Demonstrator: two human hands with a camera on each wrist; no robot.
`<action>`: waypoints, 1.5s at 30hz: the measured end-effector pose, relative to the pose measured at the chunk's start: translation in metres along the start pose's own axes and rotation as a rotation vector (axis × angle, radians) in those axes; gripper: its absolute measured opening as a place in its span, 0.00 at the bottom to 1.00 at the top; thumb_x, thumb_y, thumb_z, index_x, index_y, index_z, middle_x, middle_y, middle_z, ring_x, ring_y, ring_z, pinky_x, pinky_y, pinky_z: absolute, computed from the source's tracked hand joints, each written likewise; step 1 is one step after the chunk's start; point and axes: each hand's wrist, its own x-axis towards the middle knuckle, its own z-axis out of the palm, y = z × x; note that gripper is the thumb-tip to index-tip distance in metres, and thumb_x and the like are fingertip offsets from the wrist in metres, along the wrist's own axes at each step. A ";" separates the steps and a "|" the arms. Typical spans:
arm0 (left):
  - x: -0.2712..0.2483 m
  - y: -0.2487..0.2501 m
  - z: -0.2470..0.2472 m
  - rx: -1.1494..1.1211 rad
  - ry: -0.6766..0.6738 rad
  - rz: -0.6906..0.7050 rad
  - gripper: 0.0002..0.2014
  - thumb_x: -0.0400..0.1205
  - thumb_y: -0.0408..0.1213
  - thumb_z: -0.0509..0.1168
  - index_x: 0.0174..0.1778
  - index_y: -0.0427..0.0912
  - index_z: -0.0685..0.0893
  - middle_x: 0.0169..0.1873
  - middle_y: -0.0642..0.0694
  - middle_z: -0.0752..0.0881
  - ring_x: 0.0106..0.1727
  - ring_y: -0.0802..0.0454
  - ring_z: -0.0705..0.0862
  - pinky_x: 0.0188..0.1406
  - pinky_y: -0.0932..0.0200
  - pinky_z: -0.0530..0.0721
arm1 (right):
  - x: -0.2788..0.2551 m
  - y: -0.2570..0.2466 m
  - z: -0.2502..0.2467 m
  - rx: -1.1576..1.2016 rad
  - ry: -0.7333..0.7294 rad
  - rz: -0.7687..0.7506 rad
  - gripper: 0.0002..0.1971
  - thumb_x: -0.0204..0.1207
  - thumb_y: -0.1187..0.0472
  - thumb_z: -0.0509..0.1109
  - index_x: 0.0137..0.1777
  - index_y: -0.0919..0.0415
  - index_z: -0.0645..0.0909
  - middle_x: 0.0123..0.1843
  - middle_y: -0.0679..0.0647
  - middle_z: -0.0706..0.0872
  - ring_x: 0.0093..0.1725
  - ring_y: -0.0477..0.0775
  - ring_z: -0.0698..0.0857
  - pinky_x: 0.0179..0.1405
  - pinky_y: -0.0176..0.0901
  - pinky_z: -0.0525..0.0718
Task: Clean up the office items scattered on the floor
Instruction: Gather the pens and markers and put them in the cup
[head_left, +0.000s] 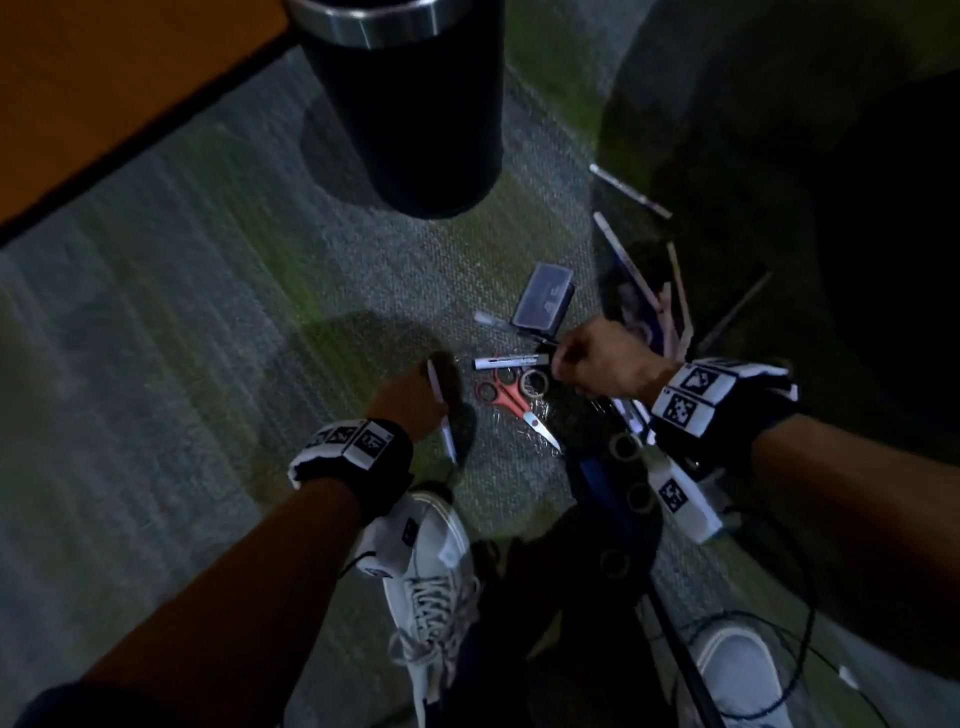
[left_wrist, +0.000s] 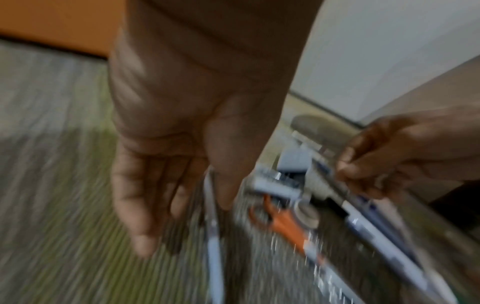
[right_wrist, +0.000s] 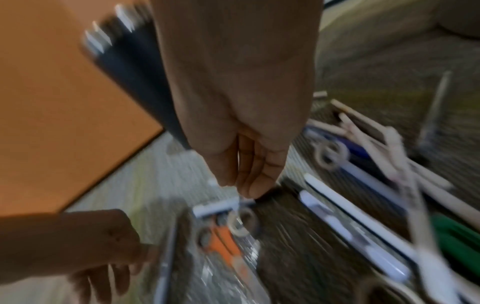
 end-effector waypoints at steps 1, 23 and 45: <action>0.007 -0.005 0.013 -0.004 -0.004 0.007 0.22 0.82 0.42 0.65 0.70 0.35 0.78 0.59 0.32 0.86 0.58 0.33 0.86 0.56 0.40 0.86 | 0.001 0.008 0.004 -0.051 0.002 -0.011 0.04 0.74 0.66 0.73 0.42 0.63 0.90 0.36 0.54 0.90 0.27 0.37 0.83 0.36 0.38 0.82; 0.022 0.105 0.018 0.323 0.189 0.472 0.12 0.74 0.36 0.72 0.48 0.33 0.81 0.49 0.33 0.81 0.47 0.34 0.83 0.45 0.43 0.86 | -0.025 0.106 0.030 -0.272 0.349 0.249 0.11 0.73 0.55 0.71 0.42 0.65 0.85 0.46 0.64 0.88 0.47 0.65 0.88 0.39 0.44 0.79; 0.020 0.172 0.035 0.458 0.100 1.045 0.11 0.82 0.34 0.65 0.59 0.34 0.81 0.52 0.36 0.83 0.44 0.38 0.85 0.43 0.49 0.84 | -0.008 0.146 -0.013 0.254 0.543 0.366 0.19 0.78 0.52 0.69 0.61 0.66 0.84 0.46 0.70 0.86 0.47 0.64 0.87 0.38 0.53 0.78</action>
